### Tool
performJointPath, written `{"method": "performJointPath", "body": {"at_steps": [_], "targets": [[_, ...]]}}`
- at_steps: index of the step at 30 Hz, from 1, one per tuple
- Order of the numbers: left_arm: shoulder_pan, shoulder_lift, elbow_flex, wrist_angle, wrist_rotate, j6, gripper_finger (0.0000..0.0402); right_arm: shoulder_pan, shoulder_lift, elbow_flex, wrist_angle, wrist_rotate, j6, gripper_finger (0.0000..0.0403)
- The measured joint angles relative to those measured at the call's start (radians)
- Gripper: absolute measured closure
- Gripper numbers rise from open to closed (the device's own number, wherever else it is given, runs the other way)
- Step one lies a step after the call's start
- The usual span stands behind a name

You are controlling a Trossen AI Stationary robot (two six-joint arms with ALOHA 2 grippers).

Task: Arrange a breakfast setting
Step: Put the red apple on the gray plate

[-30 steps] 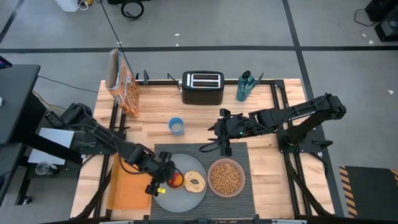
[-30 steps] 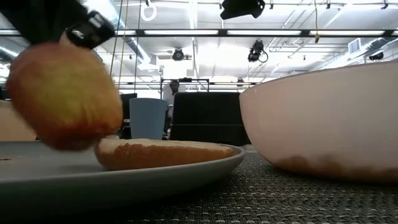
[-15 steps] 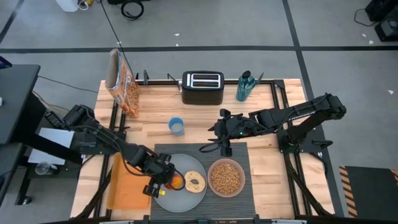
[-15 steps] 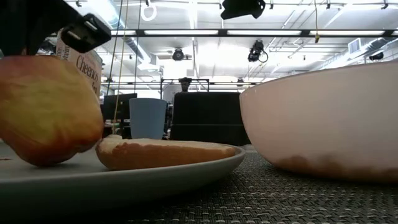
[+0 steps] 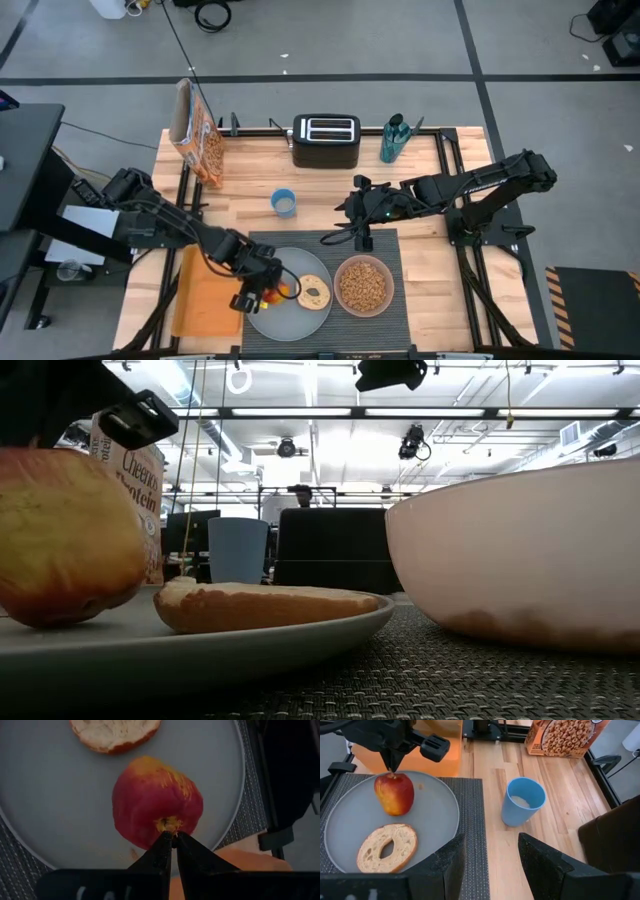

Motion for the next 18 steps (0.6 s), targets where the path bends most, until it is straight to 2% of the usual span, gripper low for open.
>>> {"method": "performJointPath", "body": {"at_steps": [18], "targets": [[0.014, 0.000, 0.020, 0.007, 0.000, 0.036, 0.0376, 0.000, 0.000, 0.000, -0.005, -0.002, 0.002, 0.0215]]}}
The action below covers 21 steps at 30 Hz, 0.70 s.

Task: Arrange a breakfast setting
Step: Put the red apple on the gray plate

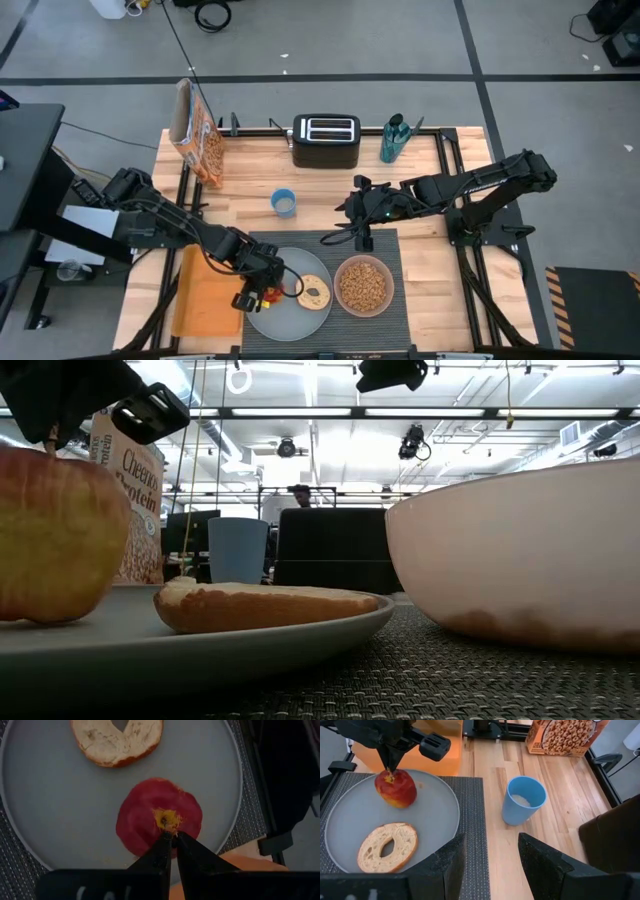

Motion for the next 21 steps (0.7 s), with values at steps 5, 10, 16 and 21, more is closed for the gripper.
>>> {"method": "performJointPath", "body": {"at_steps": [5, 10, 16, 21], "targets": [[-0.001, 0.000, 0.000, 0.000, 0.000, 0.000, 0.0376, 0.000, 0.000, 0.000, -0.007, -0.007, 0.005, 0.0215], [-0.001, 0.001, 0.000, 0.000, -0.010, -0.001, 0.0368, 0.000, 0.000, 0.000, -0.007, -0.016, 0.005, 0.0215], [-0.001, 0.001, 0.000, 0.001, -0.036, -0.023, 0.0317, 0.000, 0.000, 0.000, -0.007, -0.016, 0.005, 0.0215], [-0.001, 0.001, 0.000, 0.006, -0.038, -0.027, 0.0270, 0.000, 0.000, 0.000, -0.007, -0.016, 0.005, 0.0215]]}}
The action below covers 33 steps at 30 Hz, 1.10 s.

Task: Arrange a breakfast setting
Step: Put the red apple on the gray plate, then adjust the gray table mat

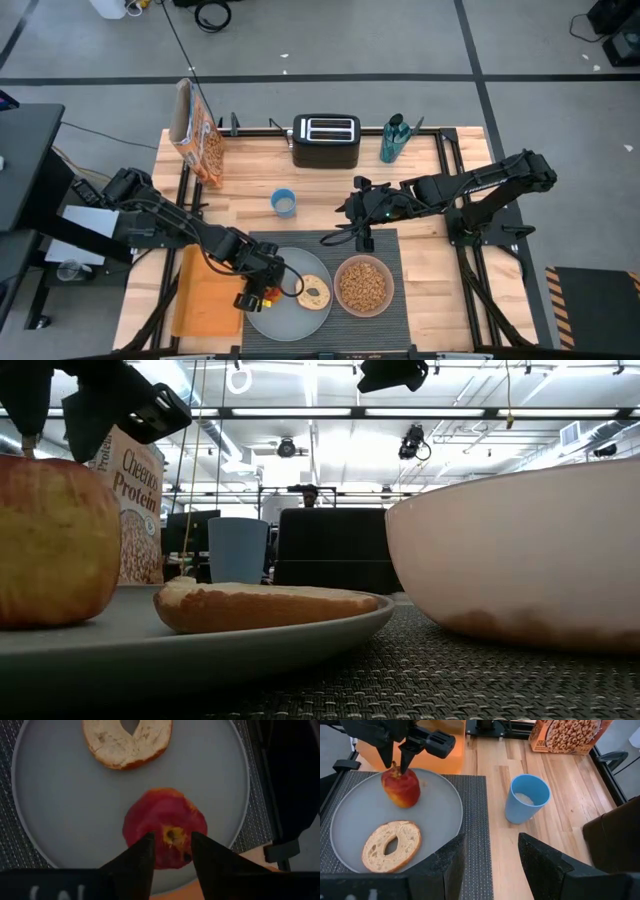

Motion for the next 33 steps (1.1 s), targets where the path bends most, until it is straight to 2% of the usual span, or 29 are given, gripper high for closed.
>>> {"method": "performJointPath", "body": {"at_steps": [7, 14, 20, 25, 29, 33], "targets": [[0.015, -0.001, 0.024, 0.014, -0.015, 0.010, 0.0237, 0.000, -0.015, 0.000, -0.074, 0.001, 0.041, 0.0215], [0.011, -0.003, 0.097, 0.006, -0.240, 0.135, 0.0235, 0.015, -0.016, -0.001, -0.415, -0.022, 0.257, 0.0215], [0.033, -0.004, 0.037, 0.117, -0.270, 0.232, 0.0235, 0.088, -0.025, -0.129, -0.540, -0.066, 0.392, 0.0215], [0.062, -0.030, 0.015, 0.105, -0.270, 0.263, 0.0235, 0.142, -0.024, -0.252, -0.525, -0.206, 0.471, 0.0215], [0.079, -0.102, 0.017, 0.082, -0.294, 0.271, 0.0235, 0.188, -0.020, -0.328, -0.449, -0.253, 0.565, 0.0215], [0.080, -0.188, 0.016, 0.064, -0.388, 0.277, 0.0235, 0.260, -0.017, -0.377, -0.392, -0.230, 0.637, 0.0216]]}}
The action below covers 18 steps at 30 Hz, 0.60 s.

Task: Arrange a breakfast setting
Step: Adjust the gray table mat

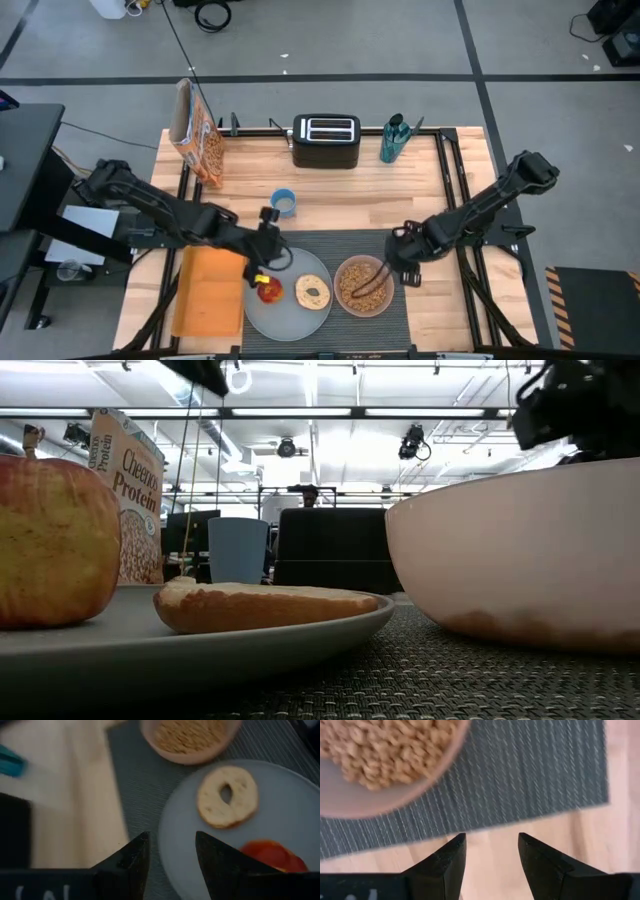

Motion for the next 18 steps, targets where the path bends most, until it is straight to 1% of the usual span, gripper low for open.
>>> {"method": "performJointPath", "body": {"at_steps": [3, 7, 13, 15, 18], "targets": [[0.000, -0.066, -0.036, 0.027, -0.057, 0.001, 0.0235, 0.060, 0.000, -0.042, 0.114, 0.055, 0.042, 0.0216], [0.003, -0.156, -0.133, 0.066, -0.114, 0.006, 0.0235, 0.132, 0.000, -0.118, 0.274, 0.114, 0.096, 0.0216], [0.023, -0.291, -0.227, 0.134, -0.128, 0.013, 0.0235, 0.195, 0.000, -0.204, 0.447, 0.178, 0.178, 0.0216], [0.029, -0.328, -0.237, 0.152, -0.138, 0.020, 0.0235, 0.209, 0.001, -0.224, 0.519, 0.198, 0.186, 0.0216], [0.037, -0.375, -0.240, 0.163, -0.160, 0.021, 0.0235, 0.234, 0.020, -0.240, 0.604, 0.260, 0.187, 0.0216]]}}
